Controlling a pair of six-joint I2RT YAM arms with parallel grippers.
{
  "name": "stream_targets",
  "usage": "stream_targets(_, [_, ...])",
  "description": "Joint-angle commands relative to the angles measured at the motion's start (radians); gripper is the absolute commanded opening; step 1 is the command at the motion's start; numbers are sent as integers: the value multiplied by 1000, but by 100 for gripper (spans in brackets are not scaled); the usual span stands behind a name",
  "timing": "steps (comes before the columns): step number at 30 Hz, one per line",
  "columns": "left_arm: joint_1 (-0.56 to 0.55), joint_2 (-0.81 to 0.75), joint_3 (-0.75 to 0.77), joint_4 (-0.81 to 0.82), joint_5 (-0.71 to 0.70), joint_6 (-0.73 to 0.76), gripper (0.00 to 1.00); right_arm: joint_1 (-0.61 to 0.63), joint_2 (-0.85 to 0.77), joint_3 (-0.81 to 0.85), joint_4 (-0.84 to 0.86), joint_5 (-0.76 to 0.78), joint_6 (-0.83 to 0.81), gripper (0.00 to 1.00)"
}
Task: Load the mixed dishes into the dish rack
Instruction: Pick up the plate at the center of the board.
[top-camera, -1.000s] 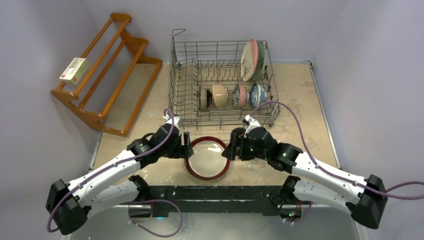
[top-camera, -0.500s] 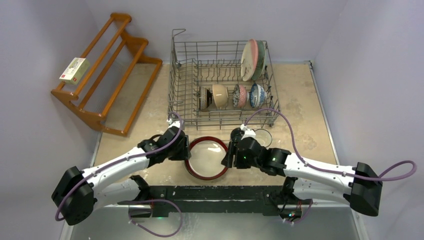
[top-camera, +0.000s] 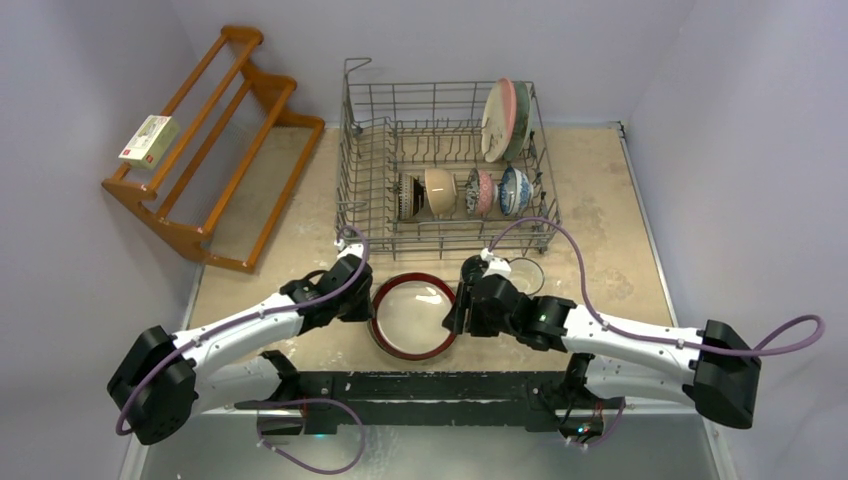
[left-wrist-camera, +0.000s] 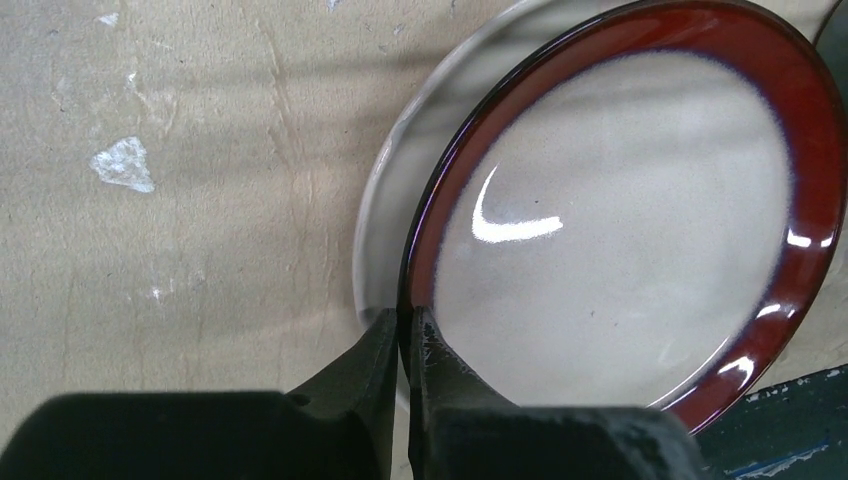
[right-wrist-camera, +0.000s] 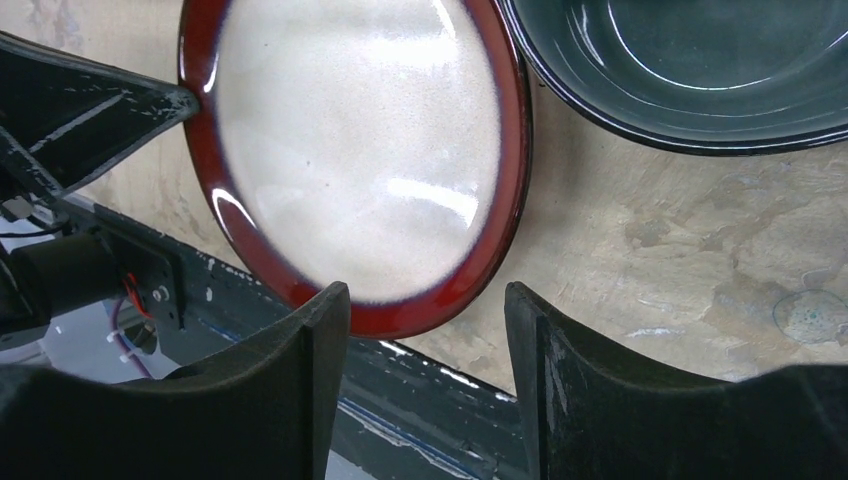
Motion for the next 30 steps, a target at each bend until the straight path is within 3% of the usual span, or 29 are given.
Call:
stream_targets(1, [-7, 17, -11, 38, -32, 8, 0, 5, 32, -8, 17, 42, 22, 60])
stream_targets(19, [-7, 52, -56, 55, -79, 11, 0, 5, 164, -50, 116, 55, 83, 53])
stream_targets(30, [-7, 74, -69, 1, -164, -52, 0, 4, 150, -91, 149, 119, 171, 47])
